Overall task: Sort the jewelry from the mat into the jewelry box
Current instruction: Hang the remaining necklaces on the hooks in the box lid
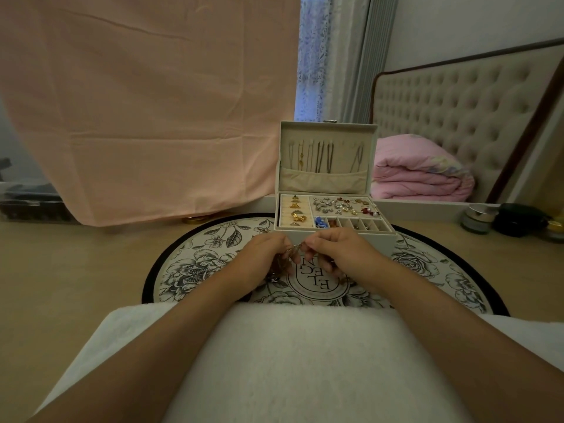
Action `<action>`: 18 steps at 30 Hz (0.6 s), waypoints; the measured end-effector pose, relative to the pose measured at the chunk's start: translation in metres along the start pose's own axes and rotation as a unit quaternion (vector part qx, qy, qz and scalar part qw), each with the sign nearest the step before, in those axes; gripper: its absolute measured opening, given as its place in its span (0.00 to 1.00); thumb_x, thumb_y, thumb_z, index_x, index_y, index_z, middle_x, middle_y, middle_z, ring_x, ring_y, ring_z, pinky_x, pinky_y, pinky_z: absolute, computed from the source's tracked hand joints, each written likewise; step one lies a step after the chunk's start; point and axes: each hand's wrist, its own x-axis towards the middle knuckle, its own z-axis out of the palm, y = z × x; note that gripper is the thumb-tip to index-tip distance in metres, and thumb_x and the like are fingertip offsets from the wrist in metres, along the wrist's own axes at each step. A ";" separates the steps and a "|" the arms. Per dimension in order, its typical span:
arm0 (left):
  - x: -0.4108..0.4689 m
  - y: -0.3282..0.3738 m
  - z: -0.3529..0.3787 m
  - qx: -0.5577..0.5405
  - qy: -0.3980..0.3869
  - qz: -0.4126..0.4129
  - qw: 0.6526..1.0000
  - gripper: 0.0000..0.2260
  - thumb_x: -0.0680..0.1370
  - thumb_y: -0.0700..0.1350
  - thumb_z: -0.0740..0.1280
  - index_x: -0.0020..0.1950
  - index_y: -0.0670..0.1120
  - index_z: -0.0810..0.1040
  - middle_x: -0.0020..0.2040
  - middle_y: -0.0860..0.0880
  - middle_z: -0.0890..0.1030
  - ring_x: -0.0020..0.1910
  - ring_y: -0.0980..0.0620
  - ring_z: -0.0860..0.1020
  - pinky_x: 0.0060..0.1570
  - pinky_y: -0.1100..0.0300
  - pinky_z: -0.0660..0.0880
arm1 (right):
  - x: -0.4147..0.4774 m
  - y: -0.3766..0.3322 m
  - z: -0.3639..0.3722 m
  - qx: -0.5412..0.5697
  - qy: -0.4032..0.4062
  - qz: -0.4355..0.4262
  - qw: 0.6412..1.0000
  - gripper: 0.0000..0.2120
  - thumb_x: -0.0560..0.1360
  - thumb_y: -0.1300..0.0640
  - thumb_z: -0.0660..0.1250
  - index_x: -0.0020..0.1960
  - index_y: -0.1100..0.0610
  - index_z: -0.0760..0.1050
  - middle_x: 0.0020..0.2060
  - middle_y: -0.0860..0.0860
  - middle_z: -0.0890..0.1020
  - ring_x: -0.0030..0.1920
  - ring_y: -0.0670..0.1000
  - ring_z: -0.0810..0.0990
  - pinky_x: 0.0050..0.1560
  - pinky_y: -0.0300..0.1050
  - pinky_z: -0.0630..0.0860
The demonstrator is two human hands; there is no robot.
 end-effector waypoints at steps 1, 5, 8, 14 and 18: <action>0.000 0.000 0.000 -0.016 -0.003 -0.003 1.000 0.10 0.79 0.40 0.58 0.39 0.40 0.73 0.41 0.43 0.81 0.38 0.48 0.80 0.34 0.65 0.75 | 0.001 0.001 0.001 -0.001 0.000 0.000 1.000 0.11 0.83 0.56 0.62 0.47 0.55 0.82 0.34 0.46 0.82 0.26 0.45 0.69 0.25 0.35 0.65; -0.001 -0.002 0.000 0.018 0.002 0.023 1.000 0.13 0.83 0.45 0.62 0.46 0.38 0.79 0.41 0.43 0.83 0.38 0.48 0.81 0.42 0.61 0.79 | 0.002 0.001 0.001 0.002 0.003 0.000 1.000 0.11 0.83 0.54 0.63 0.47 0.54 0.82 0.30 0.48 0.72 0.27 0.45 0.64 0.28 0.39 0.60; -0.001 -0.003 -0.001 0.020 0.011 0.037 0.999 0.09 0.82 0.42 0.65 0.49 0.36 0.77 0.40 0.43 0.84 0.37 0.46 0.82 0.45 0.55 0.80 | 0.002 0.002 0.001 0.012 0.007 -0.001 1.000 0.11 0.83 0.54 0.62 0.48 0.55 0.82 0.26 0.44 0.69 0.27 0.46 0.62 0.29 0.42 0.59; -0.002 -0.002 -0.004 0.045 -0.010 0.023 0.999 0.06 0.80 0.40 0.67 0.53 0.39 0.80 0.43 0.43 0.86 0.39 0.44 0.83 0.48 0.51 0.81 | 0.003 0.005 -0.002 0.006 0.041 -0.003 0.999 0.09 0.81 0.52 0.65 0.52 0.55 0.82 0.26 0.45 0.71 0.26 0.45 0.66 0.28 0.39 0.64; -0.003 0.001 -0.002 0.002 -0.003 -0.001 1.000 0.07 0.81 0.39 0.66 0.54 0.36 0.78 0.45 0.40 0.86 0.38 0.44 0.84 0.39 0.58 0.81 | 0.007 0.011 -0.001 -0.051 0.089 -0.098 0.990 0.07 0.74 0.60 0.74 0.47 0.48 0.81 0.41 0.52 0.84 0.43 0.45 0.81 0.48 0.41 0.79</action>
